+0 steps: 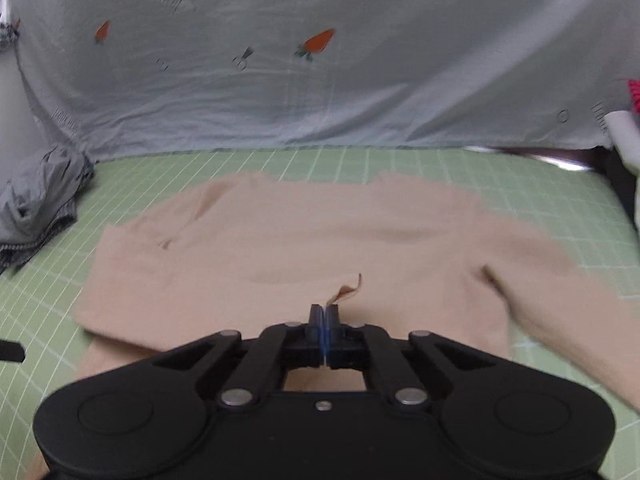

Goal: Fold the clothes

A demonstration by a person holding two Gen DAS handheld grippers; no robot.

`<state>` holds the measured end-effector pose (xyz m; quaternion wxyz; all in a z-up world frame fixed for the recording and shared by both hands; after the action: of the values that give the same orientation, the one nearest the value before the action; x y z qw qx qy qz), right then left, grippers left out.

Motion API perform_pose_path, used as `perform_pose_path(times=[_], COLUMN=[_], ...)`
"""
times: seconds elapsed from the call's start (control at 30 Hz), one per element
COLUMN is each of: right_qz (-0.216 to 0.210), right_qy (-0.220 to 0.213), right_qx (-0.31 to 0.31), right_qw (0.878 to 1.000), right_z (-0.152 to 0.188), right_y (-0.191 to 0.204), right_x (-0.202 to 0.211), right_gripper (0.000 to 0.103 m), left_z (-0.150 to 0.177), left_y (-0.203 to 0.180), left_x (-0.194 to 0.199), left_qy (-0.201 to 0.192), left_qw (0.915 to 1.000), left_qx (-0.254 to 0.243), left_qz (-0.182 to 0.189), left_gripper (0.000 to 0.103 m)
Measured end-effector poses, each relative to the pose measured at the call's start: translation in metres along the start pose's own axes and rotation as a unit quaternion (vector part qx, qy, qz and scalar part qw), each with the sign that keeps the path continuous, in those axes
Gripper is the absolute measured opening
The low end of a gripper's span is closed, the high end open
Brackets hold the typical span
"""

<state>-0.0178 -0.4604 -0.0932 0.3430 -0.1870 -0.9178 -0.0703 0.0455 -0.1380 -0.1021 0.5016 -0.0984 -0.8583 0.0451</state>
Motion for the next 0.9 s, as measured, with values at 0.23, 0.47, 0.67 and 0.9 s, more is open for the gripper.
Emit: perform_pose_path(times=[0.23,0.47,0.67,0.9], right_qz=[0.199,0.237,0.186,0.164], right_qy=[-0.045,-0.002,0.018,0.014], right_qx=[-0.042,-0.008,-0.002,-0.034], right_qw=[0.978,0.971,0.982,0.986], right_z=[-0.021,0.021,0.076,0.107], right_y=[-0.118,-0.155,-0.099,0.001], right_x=[0.011,0.029,0.042,0.07], right_gripper=[0.003,0.081,0.102,0.103], left_z=[0.014,0.056,0.063,0.046], left_y=[0.016,0.054,0.072,0.089], left_x=[0.021,0.053,0.056,0.051], left_qy=[-0.02,-0.033,-0.029,-0.03], left_qw=[0.9989,0.9946,0.9981,0.9982], left_qx=[0.016,0.053,0.018,-0.052], left_qz=[-0.038,-0.083,-0.053,0.007], left_gripper=[0.078,0.086,0.089,0.089])
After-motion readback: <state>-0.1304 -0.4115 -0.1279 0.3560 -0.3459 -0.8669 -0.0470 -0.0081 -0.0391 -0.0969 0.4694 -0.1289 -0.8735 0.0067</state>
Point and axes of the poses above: each gripper's, at about its wrist camera, not at the fingertips, and x roughly against the way its jaws point, y to its left, z to its underside, the point moved 3 cm from there along -x, roughly the way its jaws point, and after that the axes turned 5 degrees about z, right-handed, at the moved point
